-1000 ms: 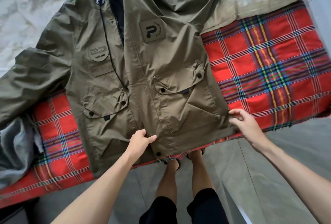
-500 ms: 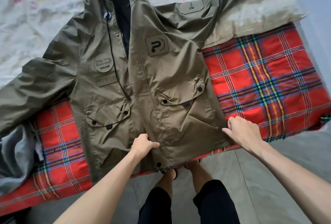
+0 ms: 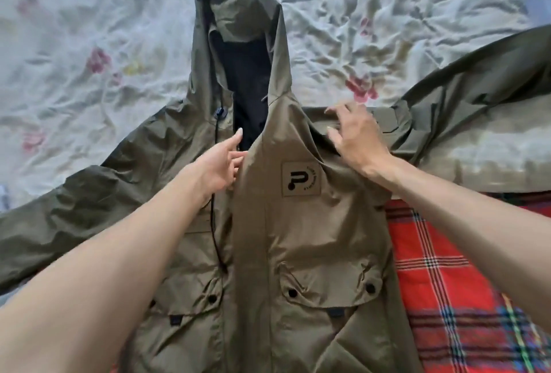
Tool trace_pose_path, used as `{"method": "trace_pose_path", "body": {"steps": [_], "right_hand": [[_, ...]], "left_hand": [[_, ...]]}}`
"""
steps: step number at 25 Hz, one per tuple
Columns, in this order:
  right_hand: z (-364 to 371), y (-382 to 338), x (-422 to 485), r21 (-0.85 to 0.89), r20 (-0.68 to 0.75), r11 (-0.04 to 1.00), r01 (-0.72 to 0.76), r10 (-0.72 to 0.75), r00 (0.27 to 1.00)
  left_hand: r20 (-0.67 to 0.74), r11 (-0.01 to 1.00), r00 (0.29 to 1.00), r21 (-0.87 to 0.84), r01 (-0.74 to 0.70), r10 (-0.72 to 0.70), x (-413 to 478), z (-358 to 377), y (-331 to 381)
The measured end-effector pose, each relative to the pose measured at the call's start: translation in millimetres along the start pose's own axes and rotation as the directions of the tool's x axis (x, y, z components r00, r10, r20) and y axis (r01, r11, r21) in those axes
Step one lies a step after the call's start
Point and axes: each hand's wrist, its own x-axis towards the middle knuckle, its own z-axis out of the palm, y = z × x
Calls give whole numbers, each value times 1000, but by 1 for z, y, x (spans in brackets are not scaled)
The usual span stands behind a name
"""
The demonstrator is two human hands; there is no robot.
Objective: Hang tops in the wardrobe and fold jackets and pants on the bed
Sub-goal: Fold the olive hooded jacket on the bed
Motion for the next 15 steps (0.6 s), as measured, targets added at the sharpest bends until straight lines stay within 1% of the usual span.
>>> {"method": "trace_pose_path", "body": {"steps": [2,4,5,6,7,8,9,10,11,12,13,14,15], "right_hand": [[7,5,43,-46,163,997,-63,69,984],[14,10,65,-124,293,992,-37,72,953],[16,12,72,-186,303,983,1,56,951],[18,14,75,-230,287,972,36,32,957],[20,15,77,-243,264,968,64,2,965],[21,15,77,-219,242,972,88,-34,970],[21,15,76,-168,231,981,101,-61,971],[19,14,74,-97,218,990,99,-76,973],[16,15,70,-33,181,997,76,-69,981],[11,15,65,14,102,999,36,-37,994],[3,14,59,60,-18,998,-24,25,1000],[-5,13,55,123,-134,988,-91,107,985],[-13,14,49,176,-207,972,-154,190,960]], "left_hand": [[53,995,996,73,67,-71,5,7,20],[48,994,995,71,85,-88,4,17,25],[5,995,998,76,67,-68,2,20,25],[-58,994,998,106,4,2,0,22,21],[-142,980,981,171,-106,131,-1,23,17],[-237,929,923,288,-232,304,-2,23,12],[-319,841,815,425,-334,484,-7,23,8],[-367,731,668,546,-409,647,-14,23,4],[-375,617,506,616,-490,777,-26,29,0],[-372,511,350,645,-569,860,-34,35,-4],[-380,436,231,643,-630,895,-39,41,-9],[-425,431,183,613,-662,886,-38,45,-11],[-496,502,219,557,-661,840,-31,46,-11]]}}
